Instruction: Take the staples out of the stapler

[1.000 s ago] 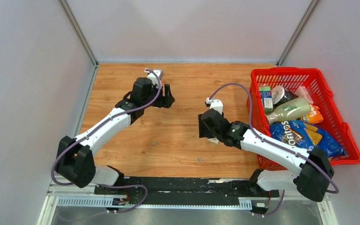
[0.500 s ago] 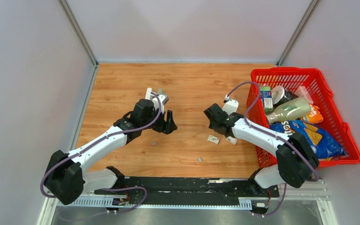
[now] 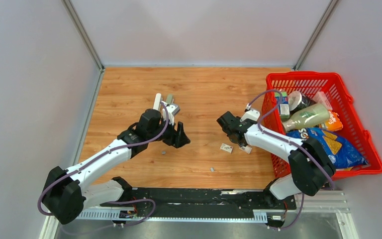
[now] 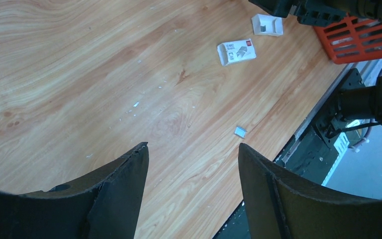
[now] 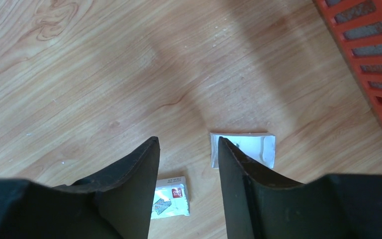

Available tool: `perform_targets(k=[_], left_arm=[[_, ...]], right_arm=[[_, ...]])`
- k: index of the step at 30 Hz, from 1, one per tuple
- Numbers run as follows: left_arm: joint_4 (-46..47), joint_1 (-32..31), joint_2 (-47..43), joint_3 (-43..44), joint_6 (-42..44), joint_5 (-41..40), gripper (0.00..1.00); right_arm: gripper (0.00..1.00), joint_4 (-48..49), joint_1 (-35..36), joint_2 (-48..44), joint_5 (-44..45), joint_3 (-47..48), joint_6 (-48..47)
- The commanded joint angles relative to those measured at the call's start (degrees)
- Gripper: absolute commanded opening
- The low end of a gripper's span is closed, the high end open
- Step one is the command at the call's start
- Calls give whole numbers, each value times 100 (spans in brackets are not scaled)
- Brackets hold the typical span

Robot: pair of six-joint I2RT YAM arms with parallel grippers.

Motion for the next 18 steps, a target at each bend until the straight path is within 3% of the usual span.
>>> perform_targets(k=[1, 18], left_arm=[[202, -23, -146, -30, 0, 203, 73], [194, -23, -84, -57, 0, 255, 73]], right_arm=[[48, -82, -24, -11, 206, -93, 369], [43, 93, -24, 234, -31, -357, 571]])
